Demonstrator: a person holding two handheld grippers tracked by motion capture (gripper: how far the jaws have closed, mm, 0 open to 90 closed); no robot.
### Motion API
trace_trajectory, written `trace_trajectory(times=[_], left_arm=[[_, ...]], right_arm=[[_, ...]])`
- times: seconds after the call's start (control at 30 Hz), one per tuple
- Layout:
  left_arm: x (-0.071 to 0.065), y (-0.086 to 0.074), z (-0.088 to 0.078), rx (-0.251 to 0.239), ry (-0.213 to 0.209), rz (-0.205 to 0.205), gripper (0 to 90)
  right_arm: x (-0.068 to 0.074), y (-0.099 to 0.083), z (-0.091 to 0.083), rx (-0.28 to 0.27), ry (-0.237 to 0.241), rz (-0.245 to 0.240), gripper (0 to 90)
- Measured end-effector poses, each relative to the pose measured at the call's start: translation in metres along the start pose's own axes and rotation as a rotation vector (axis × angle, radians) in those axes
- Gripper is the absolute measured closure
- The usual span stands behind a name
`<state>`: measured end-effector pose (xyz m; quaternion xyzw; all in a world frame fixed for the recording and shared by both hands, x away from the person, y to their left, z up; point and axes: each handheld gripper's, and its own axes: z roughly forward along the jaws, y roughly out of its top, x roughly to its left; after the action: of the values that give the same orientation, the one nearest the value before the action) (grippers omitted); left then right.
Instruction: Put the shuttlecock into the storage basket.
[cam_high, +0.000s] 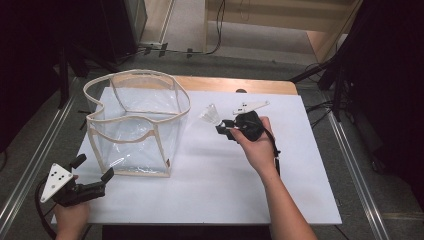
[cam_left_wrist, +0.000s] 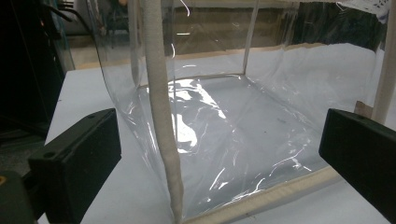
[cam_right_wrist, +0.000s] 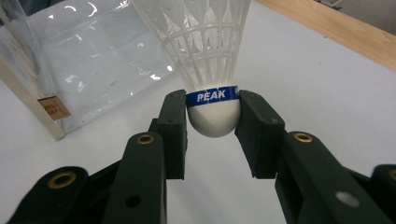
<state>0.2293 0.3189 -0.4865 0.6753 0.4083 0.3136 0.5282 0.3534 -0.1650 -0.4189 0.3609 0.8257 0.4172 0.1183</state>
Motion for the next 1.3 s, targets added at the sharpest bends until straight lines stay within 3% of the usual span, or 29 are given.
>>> trace_trajectory(times=[1.3], left_arm=[[-0.001, 0.000, 0.001, 0.004, 0.000, 0.010, 0.0]], right_arm=[[0.006, 0.032, -0.016, -0.057, -0.001, -0.023, 62.4]])
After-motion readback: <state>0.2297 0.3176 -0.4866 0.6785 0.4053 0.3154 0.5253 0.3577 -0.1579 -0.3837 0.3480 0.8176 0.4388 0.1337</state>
